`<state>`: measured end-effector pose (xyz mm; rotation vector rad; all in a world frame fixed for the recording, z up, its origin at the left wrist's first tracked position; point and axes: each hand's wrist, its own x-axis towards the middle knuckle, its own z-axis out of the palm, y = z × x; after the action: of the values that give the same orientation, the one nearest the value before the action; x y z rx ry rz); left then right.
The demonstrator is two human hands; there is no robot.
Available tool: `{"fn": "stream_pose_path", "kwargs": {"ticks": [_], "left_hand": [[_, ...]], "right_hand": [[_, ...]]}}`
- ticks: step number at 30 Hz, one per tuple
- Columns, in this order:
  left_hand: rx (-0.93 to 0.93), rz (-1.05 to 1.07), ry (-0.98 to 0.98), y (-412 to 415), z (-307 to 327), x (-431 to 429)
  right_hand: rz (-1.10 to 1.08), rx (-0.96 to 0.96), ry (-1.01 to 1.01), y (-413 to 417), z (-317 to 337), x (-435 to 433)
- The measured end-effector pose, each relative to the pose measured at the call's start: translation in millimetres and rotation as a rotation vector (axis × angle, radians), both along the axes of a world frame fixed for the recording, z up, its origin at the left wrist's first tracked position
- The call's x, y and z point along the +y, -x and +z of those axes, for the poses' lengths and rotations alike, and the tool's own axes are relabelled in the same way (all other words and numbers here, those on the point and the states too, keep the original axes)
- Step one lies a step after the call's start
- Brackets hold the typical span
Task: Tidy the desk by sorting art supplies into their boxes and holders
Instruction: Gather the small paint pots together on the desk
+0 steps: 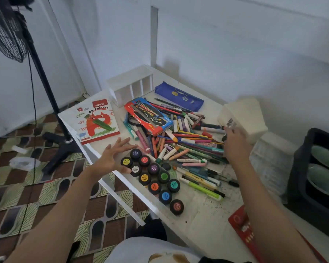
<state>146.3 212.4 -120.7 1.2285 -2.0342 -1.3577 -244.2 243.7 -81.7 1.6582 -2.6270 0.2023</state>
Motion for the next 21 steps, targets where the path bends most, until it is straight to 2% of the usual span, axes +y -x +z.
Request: {"fn": "stream_pose_path", "kwargs": {"ticks": [3,6,8,9,11,12,13,16,21], "left_hand": [[-0.002,-0.002,0.012,0,-1,-1],[0.001,0.001,0.014,0,-1,-1],[-0.002,0.003,0.011,0,-2,0],[0.0,0.004,0.009,0,-2,-1],[-0.002,0.002,0.002,0,-3,-1],[-0.004,0.001,-0.001,-1,-3,-1],[-0.008,-0.002,-0.003,-1,-3,-1],[-0.009,-0.002,0.013,0,-2,0],[-0.026,-0.005,0.036,-1,-3,0]], "right_hand": [[0.03,0.071,0.144,-3,-5,10],[0.1,-0.067,0.407,-14,3,27],[0.14,-0.378,0.507,-21,5,39],[0.14,-0.618,0.509,-25,7,45],[0.129,-1.069,0.454,-35,10,59],[0.148,-1.155,0.404,-40,12,66],[0.189,-1.136,0.344,-44,11,72],[0.311,-0.911,0.181,-50,7,86],[0.47,-0.881,0.064,-56,20,102]]}}
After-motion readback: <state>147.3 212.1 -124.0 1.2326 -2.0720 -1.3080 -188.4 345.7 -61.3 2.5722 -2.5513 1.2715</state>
